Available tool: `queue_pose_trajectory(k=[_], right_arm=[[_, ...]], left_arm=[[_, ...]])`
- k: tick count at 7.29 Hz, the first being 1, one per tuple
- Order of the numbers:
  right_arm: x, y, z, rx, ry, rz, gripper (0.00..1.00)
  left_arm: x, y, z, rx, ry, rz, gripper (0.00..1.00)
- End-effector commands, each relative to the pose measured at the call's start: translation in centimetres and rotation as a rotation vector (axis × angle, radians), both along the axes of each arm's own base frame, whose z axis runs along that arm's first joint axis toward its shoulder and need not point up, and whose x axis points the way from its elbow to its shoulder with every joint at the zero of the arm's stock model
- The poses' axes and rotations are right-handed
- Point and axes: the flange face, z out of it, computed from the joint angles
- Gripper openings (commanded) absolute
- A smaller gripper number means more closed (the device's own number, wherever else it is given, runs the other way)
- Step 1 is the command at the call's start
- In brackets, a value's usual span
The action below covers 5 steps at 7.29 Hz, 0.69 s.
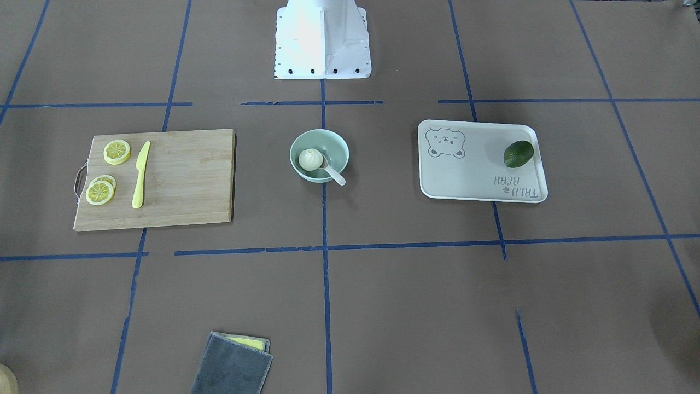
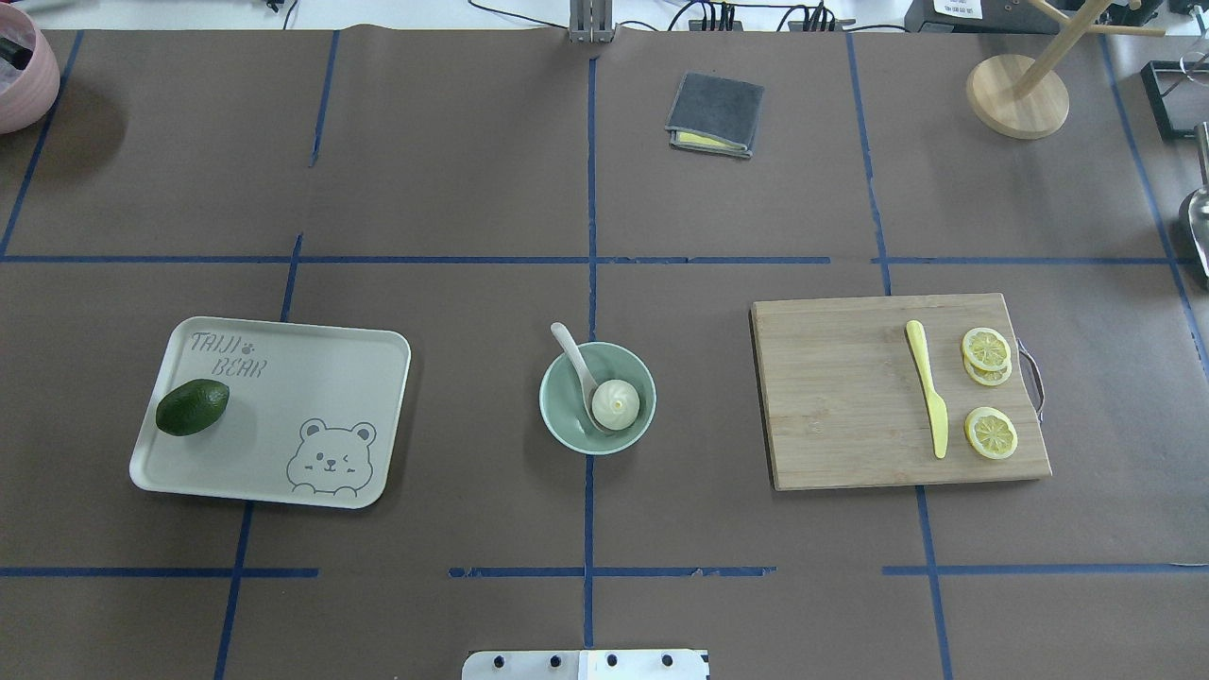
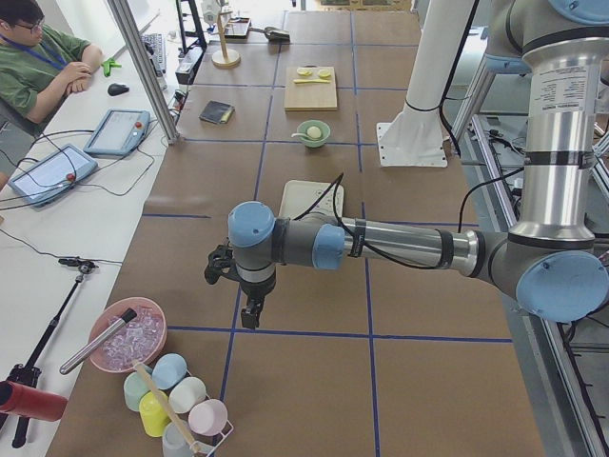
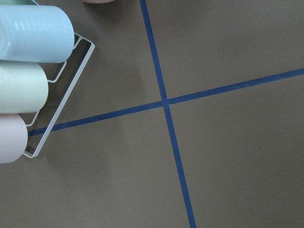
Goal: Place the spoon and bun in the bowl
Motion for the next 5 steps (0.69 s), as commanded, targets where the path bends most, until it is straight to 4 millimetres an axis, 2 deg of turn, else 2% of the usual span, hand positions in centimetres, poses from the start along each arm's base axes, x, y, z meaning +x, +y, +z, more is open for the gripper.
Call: queue_pose_trajectory(k=[1,2,3,5], right_arm=[[0.8,0.2,3.0,-0.036,-0.001,0.019,1.00],[1.5,0.0,4.7,-0.007,-0.004,0.033,1.00],[1.5,0.0,5.3,-0.009,-0.003,0.047,1.00],[1.6,-0.2,5.1,-0.010,-0.004,0.078,1.00]], left_arm=[[-0.1,1.3,1.4,-0.030,-0.001,-0.002,1.00],[-0.2,1.6,1.8,-0.038,-0.001,-0.004,1.00],[-0.2,1.6,1.9,-0.040,-0.001,-0.004,1.00],[-0.2,1.6,1.7,-0.038,-0.001,-0.005,1.00]])
